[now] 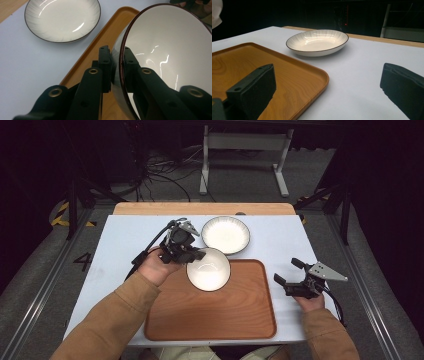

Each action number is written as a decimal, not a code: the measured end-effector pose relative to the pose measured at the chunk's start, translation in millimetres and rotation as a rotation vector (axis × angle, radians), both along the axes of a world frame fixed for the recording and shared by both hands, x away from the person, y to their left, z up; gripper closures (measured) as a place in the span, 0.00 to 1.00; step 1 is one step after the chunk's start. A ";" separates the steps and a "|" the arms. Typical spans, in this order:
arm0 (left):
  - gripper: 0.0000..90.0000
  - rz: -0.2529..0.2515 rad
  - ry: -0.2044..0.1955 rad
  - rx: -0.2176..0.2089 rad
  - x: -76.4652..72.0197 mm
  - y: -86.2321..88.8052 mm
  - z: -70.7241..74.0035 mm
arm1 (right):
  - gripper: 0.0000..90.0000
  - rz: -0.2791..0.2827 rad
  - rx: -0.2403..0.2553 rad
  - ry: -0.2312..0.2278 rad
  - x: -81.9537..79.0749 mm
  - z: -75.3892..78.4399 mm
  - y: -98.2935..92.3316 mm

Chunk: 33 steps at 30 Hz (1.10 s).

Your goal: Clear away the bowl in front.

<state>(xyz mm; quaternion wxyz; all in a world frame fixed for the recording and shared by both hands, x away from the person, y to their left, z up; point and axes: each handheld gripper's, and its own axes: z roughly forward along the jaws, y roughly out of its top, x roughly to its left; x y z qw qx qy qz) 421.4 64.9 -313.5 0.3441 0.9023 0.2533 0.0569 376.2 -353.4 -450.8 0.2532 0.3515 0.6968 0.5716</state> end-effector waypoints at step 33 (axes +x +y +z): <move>0.91 -0.066 0.064 0.145 -7.7 -21.1 -54.8 | 0.01 -0.001 0.003 0.000 -0.2 0.0 -0.4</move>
